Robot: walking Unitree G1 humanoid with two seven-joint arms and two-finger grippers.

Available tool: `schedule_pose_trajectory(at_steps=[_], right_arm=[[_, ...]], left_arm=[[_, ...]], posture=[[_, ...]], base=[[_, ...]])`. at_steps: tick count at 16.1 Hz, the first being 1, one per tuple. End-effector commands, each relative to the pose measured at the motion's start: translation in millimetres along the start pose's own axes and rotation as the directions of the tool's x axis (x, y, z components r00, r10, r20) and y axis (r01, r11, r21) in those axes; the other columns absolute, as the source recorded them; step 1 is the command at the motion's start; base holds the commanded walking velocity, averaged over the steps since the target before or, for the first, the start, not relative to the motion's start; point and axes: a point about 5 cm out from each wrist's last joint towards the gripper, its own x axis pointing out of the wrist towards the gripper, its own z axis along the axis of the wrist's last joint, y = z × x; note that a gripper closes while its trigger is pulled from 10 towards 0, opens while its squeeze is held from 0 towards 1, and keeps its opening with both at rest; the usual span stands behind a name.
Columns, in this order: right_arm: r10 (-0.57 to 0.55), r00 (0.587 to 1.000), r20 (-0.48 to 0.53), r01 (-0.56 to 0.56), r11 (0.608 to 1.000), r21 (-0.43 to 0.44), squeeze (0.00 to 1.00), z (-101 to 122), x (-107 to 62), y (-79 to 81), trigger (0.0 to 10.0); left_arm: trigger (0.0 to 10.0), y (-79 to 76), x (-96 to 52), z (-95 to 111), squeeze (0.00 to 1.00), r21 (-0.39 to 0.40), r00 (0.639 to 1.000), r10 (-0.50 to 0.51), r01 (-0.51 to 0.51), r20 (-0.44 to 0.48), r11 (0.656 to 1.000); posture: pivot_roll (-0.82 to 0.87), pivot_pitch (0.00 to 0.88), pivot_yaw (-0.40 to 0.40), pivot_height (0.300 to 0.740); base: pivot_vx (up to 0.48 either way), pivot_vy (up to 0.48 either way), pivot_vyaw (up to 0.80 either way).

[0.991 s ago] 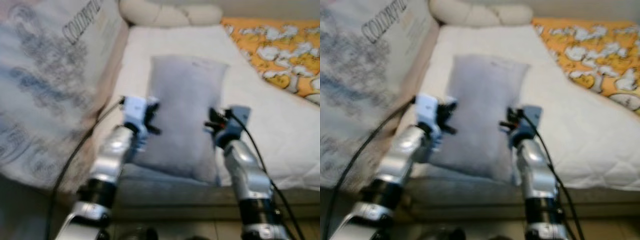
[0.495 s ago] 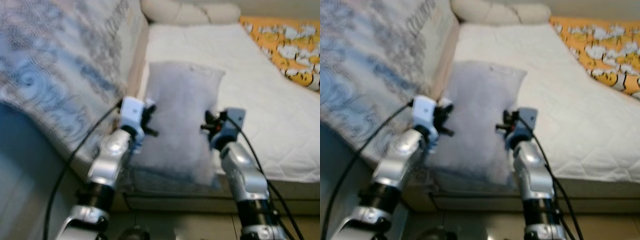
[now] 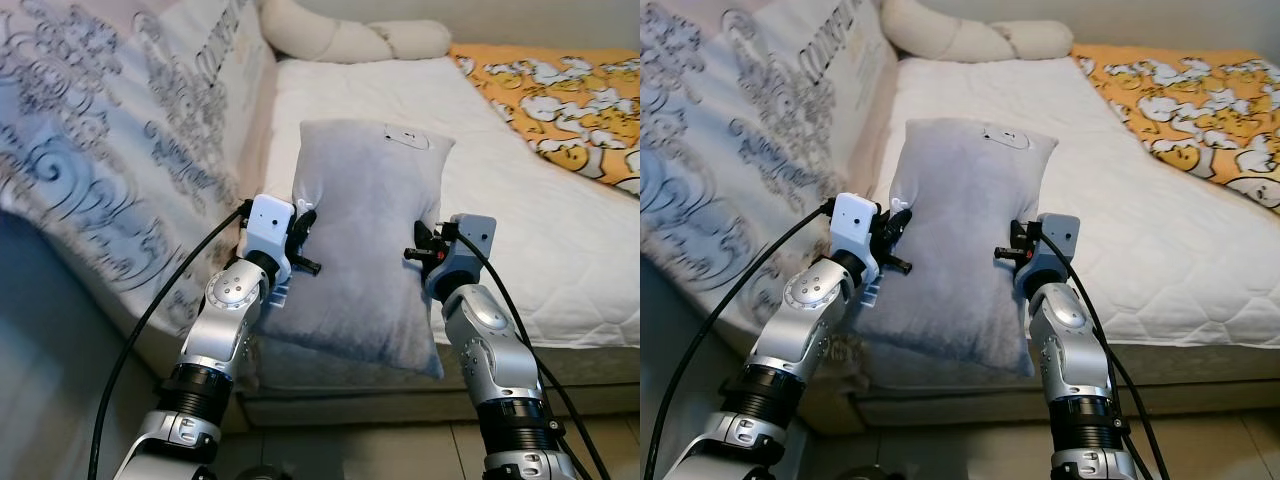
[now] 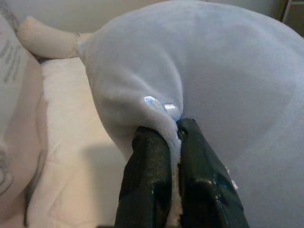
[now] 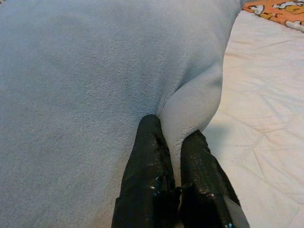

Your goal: Clean up the room

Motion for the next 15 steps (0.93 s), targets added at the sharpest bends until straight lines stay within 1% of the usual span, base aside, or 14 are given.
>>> schedule_pose_trajectory(at_steps=[1,7,8,9,11,15], right_arm=[[0.002,1.0,0.009,-0.001,1.0,-0.018,0.0,3.4,1.7,-0.3,10.0],[-0.003,1.0,0.006,0.003,0.999,-0.035,0.0,3.4,1.9,-1.4,10.0],[0.002,1.0,0.006,-0.001,0.999,-0.053,0.0,3.4,1.9,-0.9,10.0],[0.022,1.0,0.001,-0.022,0.996,-0.085,0.0,2.9,2.4,1.8,10.0],[0.037,0.999,-0.004,-0.038,0.995,-0.096,0.0,2.2,2.8,4.9,10.0],[0.036,0.999,-0.024,-0.038,0.995,-0.093,0.0,-2.3,3.0,4.8,10.0]], left_arm=[[10.0,-1.4,3.6,11.4,0.0,0.019,0.999,-0.008,0.007,0.046,1.0],[10.0,-1.5,4.4,12.3,0.0,0.015,0.999,-0.012,0.011,0.048,1.0],[10.0,-1.1,4.4,12.6,0.0,0.015,0.999,-0.012,0.011,0.048,1.0],[10.0,-0.5,4.2,12.9,0.0,0.017,0.999,-0.012,0.011,0.048,1.0],[10.0,0.5,3.9,13.0,0.0,0.019,0.999,-0.012,0.011,0.048,1.0],[10.0,3.7,3.0,13.5,0.0,0.025,0.999,-0.006,0.004,0.045,1.0]], posture=[[0.08,0.0,0.004,0.74],[0.08,0.0,0.005,0.74],[0.08,0.0,0.005,0.74],[0.08,0.0,0.006,0.74],[0.08,0.0,0.007,0.74],[0.09,0.0,0.008,0.74]], base=[[0.285,0.0,0.0],[0.298,0.0,0.0],[0.319,0.0,0.0],[0.315,0.0,0.8],[0.315,0.0,0.8],[0.317,0.0,0.0]])
